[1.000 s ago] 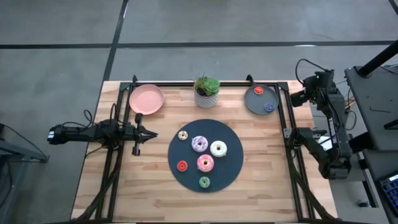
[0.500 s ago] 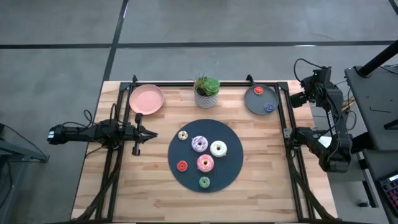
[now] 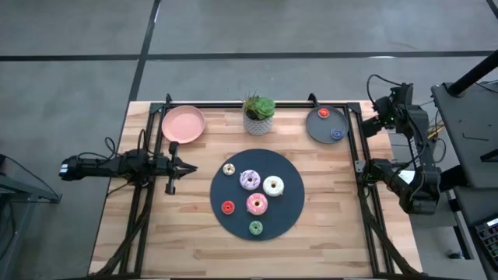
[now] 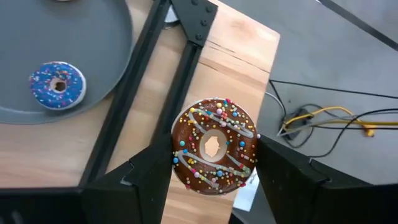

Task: Pick & Place donuts
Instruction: Put the small brown donut on the gray plate

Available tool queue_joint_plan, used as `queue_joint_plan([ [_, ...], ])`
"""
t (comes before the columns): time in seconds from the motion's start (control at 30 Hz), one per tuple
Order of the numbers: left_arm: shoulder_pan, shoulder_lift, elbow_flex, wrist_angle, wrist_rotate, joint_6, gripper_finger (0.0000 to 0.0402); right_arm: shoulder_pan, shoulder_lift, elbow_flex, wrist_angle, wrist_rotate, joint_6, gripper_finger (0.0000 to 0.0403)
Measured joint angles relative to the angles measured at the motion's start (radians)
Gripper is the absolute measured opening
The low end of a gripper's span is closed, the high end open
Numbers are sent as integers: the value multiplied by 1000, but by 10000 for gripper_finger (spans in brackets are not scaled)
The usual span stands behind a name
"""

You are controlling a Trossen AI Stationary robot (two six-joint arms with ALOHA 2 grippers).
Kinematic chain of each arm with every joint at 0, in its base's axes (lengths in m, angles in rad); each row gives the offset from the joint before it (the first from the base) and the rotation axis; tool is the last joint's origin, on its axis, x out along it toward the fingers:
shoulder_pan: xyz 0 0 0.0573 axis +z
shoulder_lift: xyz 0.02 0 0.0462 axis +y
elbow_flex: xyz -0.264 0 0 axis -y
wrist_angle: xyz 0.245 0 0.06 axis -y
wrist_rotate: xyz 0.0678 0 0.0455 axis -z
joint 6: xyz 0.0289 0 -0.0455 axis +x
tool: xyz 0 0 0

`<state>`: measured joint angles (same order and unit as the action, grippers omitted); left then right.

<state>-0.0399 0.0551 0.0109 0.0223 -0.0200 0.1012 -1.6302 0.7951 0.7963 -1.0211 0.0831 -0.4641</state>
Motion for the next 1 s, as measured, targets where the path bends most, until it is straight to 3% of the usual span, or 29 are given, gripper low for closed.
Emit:
queue_joint_plan([
  [0.27, 0, 0, 0, 0, 0, 0, 0, -1, -52, 0, 0, 144, 16, 210],
  [0.5, 0, 0, 0, 0, 0, 0, 0, 0, -75, 7, -5, 160, 72, 210],
  [0.67, 0, 0, 0, 0, 0, 0, 0, 0, -74, 58, 0, 248, 87, 210],
  [1.0, 0, 0, 0, 0, 0, 0, 0, -61, -23, 214, 8, 251, 95, 210],
])
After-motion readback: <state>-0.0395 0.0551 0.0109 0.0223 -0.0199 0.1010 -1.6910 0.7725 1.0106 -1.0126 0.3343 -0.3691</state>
